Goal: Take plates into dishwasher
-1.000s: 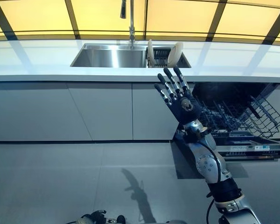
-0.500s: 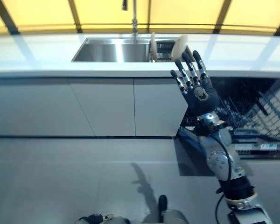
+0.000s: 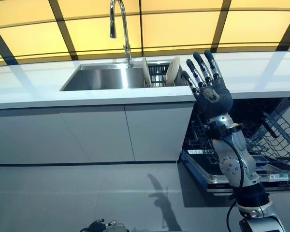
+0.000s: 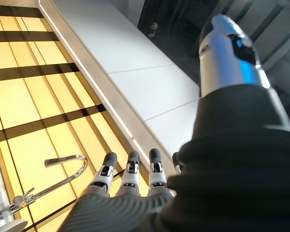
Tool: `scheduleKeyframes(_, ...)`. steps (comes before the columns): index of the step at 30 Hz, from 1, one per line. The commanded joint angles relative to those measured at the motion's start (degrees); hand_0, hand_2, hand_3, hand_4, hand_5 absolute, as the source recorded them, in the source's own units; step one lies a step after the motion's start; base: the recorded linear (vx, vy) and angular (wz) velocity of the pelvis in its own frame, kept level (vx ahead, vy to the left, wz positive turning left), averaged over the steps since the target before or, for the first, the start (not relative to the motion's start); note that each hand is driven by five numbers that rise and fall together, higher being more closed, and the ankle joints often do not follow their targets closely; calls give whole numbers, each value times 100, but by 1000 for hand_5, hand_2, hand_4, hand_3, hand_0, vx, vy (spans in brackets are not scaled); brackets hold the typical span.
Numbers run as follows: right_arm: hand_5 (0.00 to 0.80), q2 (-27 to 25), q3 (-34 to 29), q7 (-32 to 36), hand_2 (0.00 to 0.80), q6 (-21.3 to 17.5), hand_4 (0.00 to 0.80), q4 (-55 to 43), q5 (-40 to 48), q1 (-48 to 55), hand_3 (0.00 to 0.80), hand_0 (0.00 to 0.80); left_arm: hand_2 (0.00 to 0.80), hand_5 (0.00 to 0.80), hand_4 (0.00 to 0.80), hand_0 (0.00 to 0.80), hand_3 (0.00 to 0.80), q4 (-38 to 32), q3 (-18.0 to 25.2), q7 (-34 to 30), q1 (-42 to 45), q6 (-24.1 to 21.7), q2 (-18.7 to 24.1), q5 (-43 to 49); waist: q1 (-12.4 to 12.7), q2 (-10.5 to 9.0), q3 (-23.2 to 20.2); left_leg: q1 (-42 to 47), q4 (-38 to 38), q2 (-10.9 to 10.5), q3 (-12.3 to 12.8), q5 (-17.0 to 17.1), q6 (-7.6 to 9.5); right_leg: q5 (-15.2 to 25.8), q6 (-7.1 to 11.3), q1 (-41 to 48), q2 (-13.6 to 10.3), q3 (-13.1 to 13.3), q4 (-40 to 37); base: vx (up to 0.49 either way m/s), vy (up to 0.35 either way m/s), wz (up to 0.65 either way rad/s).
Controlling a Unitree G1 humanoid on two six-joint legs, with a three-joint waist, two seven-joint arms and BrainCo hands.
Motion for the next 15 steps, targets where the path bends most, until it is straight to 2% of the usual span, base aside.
scheduleKeyframes(1, 0, -137, -79, -203, 0, -243, 0, -176, -151, -647, 0, 0, 0, 0, 0, 0, 0, -49, -251, 129, -229, -68, 28, -31, 269, 28, 260, 356, -1981, -61, -196, 604, 211, 4, 558, 163, -108, 537, 173, 506, 120, 6)
scheduleKeyframes(2, 0, -153, -31, -246, 0, -299, 0, -146, -151, -673, 0, 0, 0, 0, 0, 0, 0, -16, -252, 181, -151, -98, 4, -29, 404, 51, 259, 291, -2668, -36, -402, 1005, 151, -88, 585, 403, -30, 695, 103, 508, 114, -2)
scheduleKeyframes(3, 0, -167, -5, -223, 0, -356, 0, -87, -142, -689, 0, 0, 0, 0, 0, 0, 0, 10, -239, 216, -61, -145, -2, -23, 481, 48, 248, 91, -2837, -8, -452, 1148, 122, -177, 593, 595, 12, 816, 83, 557, 144, -22)
scheduleKeyframes(4, 0, -187, 12, -154, 0, -411, 0, -15, -120, -680, 0, 0, 0, 0, 0, 0, 0, 47, -217, 234, 31, -205, 2, -28, 517, 43, 228, -93, -2837, 27, -365, 1202, 111, -273, 602, 764, 35, 914, 70, 442, 150, -35)
scheduleKeyframes(7, 0, -267, 13, -1, 0, -484, 0, 144, -9, -702, 0, 0, 0, 0, 0, 0, 0, 201, -149, 289, 143, -420, 5, -193, 549, 40, 160, -213, -2707, 144, -34, 1330, 152, -569, 701, 1120, -89, 960, 93, 402, 229, -42)
scheduleKeyframes(8, 0, -275, -7, 39, 0, -489, 0, 169, 6, -697, 0, 0, 0, 0, 0, 0, 0, 256, -133, 297, 132, -461, 4, -211, 558, 24, 130, -186, -2672, 149, 3, 1313, 190, -600, 745, 1186, -170, 929, 89, 460, 331, -40)
scheduleKeyframes(10, 0, -258, -108, 138, 0, -452, 0, 129, 86, -588, 0, 0, 0, 0, 0, 0, 0, 355, -137, 306, 54, -429, 11, -250, 569, -35, 18, -55, -2534, 44, 0, 1078, 345, -580, 954, 1271, -459, 754, 140, 406, 324, -60)
scheduleKeyframes(13, 0, -221, -198, 155, 0, -437, 0, 21, 30, -423, 0, 0, 0, 0, 0, 0, 0, 349, -209, 272, -21, -365, 49, -274, 580, -94, -48, -40, -2355, -118, -14, 878, 484, -402, 1084, 1279, -705, 665, 308, 264, 264, -22)
scheduleKeyframes(14, 0, -156, -292, 106, 0, -461, 0, -89, -68, -279, 0, 0, 0, 0, 0, 0, 0, 317, -313, 247, -125, -294, 69, -233, 588, -181, -107, -7, -2285, -347, 4, 742, 651, 186, 1128, 1183, -1007, 583, 692, 302, 364, 8)
scheduleKeyframes(15, 0, -122, -341, 64, 0, -466, 0, -145, -123, -222, 0, 0, 0, 0, 0, 0, 0, 312, -376, 251, -181, -249, 69, -208, 572, -197, -137, 43, -2297, -444, -4, 702, 724, 525, 1140, 1025, -1132, 572, 1007, 380, 462, 11)
